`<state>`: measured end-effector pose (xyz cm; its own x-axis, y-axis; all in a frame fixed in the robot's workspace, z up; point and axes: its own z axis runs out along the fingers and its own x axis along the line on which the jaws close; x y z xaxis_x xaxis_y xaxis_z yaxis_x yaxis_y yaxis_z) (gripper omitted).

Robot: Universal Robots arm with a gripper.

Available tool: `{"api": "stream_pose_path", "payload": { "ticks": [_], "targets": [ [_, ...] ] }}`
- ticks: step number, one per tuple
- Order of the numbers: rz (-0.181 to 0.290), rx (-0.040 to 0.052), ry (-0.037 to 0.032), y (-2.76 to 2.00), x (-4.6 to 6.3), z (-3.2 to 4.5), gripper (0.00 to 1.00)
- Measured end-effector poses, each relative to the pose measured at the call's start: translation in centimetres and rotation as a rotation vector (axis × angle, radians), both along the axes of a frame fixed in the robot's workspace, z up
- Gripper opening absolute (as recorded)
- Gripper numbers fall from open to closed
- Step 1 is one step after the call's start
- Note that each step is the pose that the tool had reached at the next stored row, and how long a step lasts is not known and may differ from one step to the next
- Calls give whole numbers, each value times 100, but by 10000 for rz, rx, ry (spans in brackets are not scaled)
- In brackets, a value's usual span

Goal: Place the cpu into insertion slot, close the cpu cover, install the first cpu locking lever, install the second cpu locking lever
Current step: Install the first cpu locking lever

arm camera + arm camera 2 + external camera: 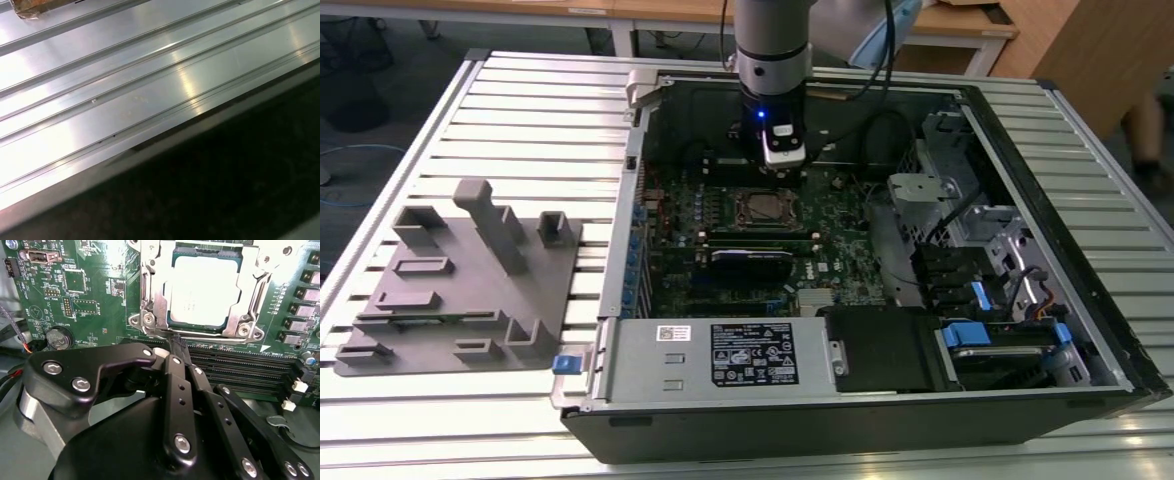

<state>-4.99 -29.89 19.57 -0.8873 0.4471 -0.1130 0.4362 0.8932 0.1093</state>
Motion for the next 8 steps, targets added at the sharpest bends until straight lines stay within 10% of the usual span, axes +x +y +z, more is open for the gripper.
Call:
{"api": "stream_pose_path", "payload": {
  "ticks": [8],
  "targets": [
    [-1, 117, -2, 0, 18, -3, 10]
  ]
}}
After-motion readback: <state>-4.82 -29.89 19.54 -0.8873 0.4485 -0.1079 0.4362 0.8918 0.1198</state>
